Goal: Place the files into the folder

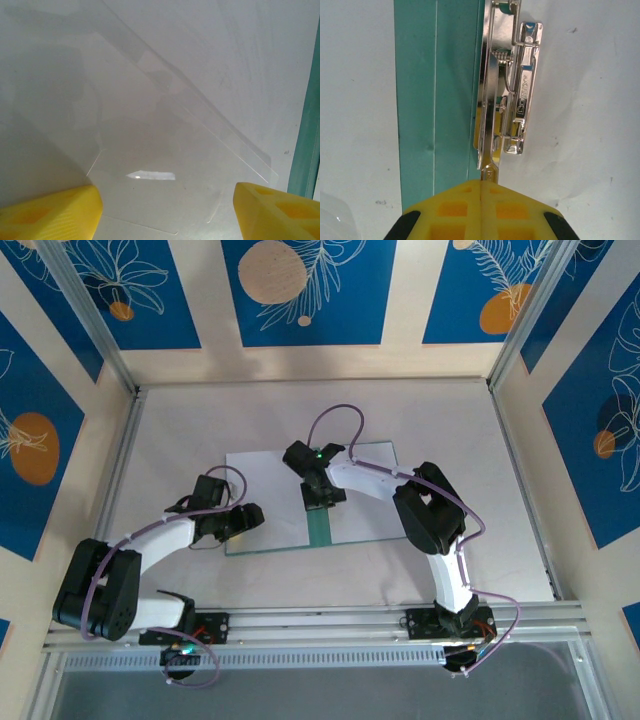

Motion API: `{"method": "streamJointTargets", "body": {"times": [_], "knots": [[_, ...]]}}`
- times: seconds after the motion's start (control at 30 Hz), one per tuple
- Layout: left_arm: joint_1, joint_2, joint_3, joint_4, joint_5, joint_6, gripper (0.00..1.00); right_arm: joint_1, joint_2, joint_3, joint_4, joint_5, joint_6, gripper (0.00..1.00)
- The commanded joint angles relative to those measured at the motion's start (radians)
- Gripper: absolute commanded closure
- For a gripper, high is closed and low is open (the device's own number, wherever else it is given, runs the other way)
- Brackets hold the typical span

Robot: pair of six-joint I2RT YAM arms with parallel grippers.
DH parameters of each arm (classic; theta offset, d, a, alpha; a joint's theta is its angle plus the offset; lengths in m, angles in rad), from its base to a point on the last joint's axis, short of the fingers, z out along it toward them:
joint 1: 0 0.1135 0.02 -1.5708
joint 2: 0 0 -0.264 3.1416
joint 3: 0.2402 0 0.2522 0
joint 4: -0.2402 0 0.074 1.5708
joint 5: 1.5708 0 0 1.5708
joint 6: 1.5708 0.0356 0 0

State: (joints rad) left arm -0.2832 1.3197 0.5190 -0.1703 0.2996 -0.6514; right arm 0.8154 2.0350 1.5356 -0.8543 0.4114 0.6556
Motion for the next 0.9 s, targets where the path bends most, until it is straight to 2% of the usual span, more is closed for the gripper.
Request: {"method": "streamJointTargets", "body": {"times": [0.0, 0.87], "knots": [[0.013, 0.047, -0.039, -0.081, -0.016, 0.013, 0.27, -0.011, 0.025, -0.040, -0.042, 0.015, 0.010, 0.94], [0.013, 0.040, -0.047, -0.084, -0.018, 0.010, 0.27, -0.012, 0.034, -0.062, -0.055, 0.053, 0.016, 0.94]]}}
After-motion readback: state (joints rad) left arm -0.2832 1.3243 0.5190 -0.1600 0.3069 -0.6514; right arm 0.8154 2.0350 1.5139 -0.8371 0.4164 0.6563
